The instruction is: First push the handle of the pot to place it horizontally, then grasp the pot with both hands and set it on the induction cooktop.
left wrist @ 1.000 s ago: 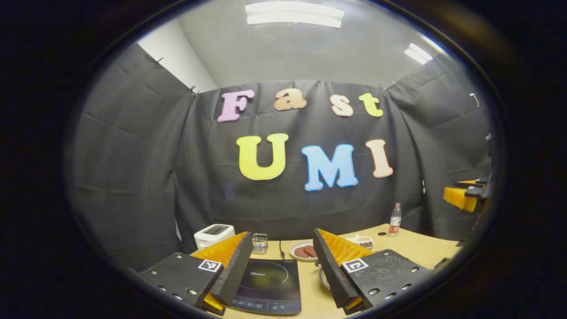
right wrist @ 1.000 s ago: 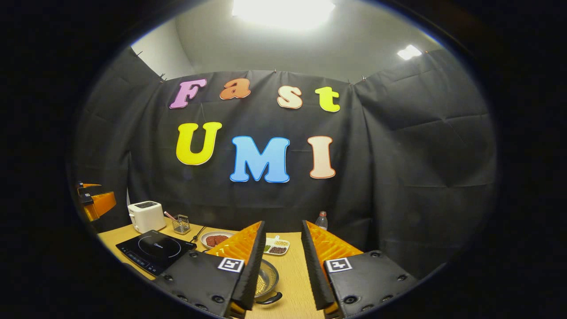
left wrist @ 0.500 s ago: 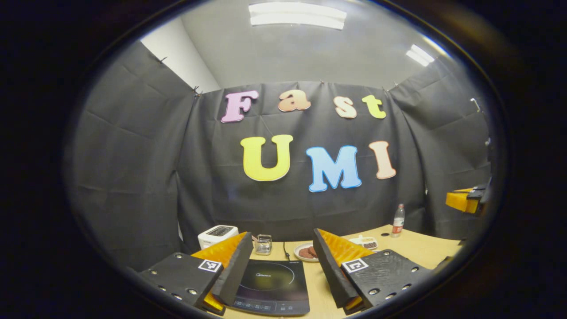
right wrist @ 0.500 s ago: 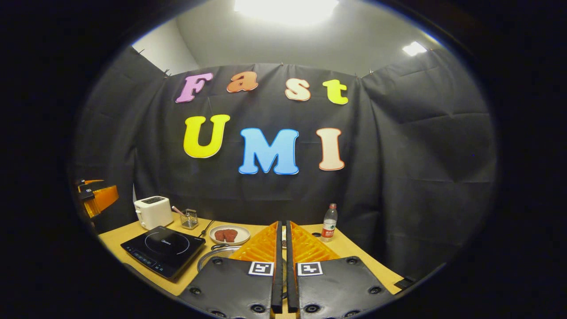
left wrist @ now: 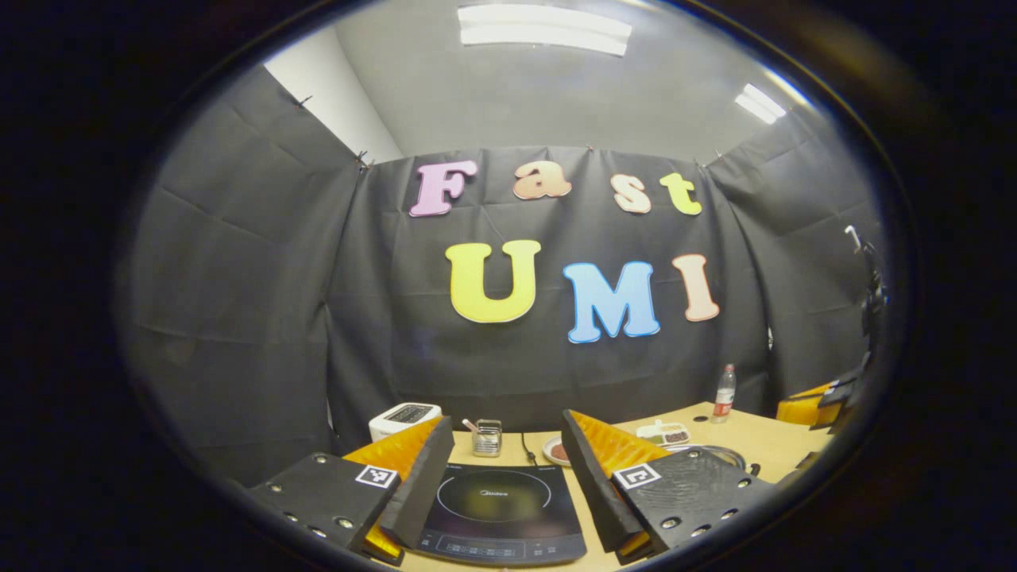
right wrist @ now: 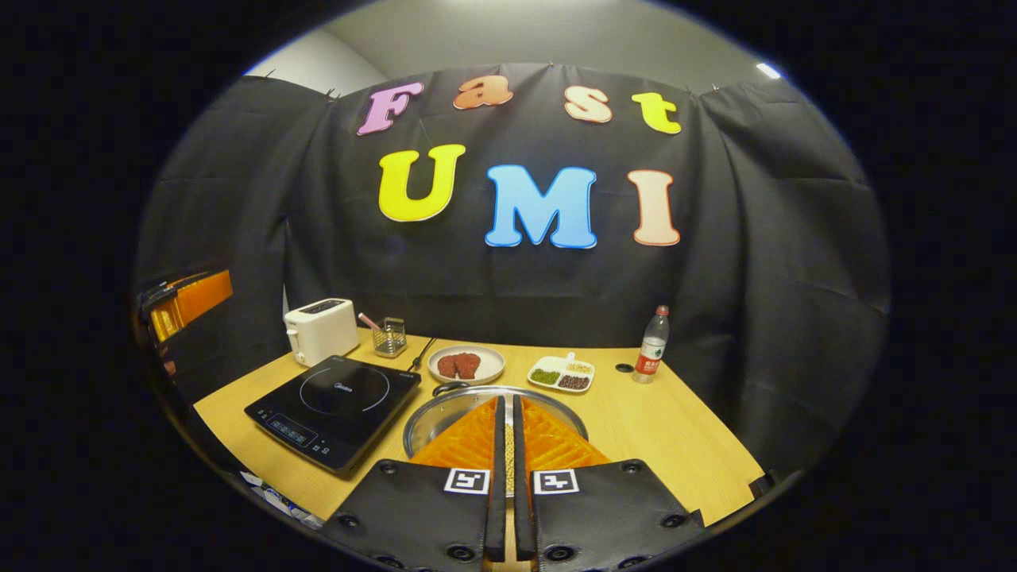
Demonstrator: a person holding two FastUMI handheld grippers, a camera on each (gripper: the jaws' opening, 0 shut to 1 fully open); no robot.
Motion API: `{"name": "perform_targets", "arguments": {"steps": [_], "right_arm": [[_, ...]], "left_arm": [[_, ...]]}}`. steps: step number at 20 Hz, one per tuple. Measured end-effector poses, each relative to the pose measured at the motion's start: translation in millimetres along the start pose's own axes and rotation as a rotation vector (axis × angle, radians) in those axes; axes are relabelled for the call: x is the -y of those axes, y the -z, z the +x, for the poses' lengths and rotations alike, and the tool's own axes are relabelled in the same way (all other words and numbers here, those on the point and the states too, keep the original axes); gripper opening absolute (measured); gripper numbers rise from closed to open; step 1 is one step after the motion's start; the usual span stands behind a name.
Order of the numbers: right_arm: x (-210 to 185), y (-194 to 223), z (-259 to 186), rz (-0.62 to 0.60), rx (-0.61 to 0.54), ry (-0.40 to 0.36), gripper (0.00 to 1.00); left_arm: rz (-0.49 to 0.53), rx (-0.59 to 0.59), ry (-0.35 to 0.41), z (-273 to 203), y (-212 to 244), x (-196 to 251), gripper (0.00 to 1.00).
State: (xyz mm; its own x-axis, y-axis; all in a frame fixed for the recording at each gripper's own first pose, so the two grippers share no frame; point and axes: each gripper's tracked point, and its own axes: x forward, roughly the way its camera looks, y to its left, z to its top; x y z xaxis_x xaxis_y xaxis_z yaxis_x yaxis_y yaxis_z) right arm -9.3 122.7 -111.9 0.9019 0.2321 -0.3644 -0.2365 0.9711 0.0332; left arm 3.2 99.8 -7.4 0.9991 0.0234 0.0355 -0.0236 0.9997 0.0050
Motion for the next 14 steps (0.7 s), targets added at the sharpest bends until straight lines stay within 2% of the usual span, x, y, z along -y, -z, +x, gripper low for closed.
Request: {"name": "perform_targets", "arguments": {"steps": [1,5,7,8,14], "right_arm": [[-6,8,2,0.001,-0.027,-0.024,0.06],[-17,44,10,0.016,-0.137,-0.093,0.06],[-19,58,14,0.000,-0.187,-0.124,0.06],[-19,65,16,-0.013,-0.206,-0.138,0.06],[-15,107,28,-0.082,-0.345,-0.246,0.06]], "left_arm": [[-0.007,-0.005,-0.010,-1,3,-4,0.80],[-0.009,-0.011,-0.031,0,8,-13,0.83],[-0.010,-0.013,-0.045,2,8,-15,0.80],[-0.015,-0.013,-0.054,4,8,-15,0.83],[-0.028,-0.039,-0.086,20,17,4,0.81]]}}
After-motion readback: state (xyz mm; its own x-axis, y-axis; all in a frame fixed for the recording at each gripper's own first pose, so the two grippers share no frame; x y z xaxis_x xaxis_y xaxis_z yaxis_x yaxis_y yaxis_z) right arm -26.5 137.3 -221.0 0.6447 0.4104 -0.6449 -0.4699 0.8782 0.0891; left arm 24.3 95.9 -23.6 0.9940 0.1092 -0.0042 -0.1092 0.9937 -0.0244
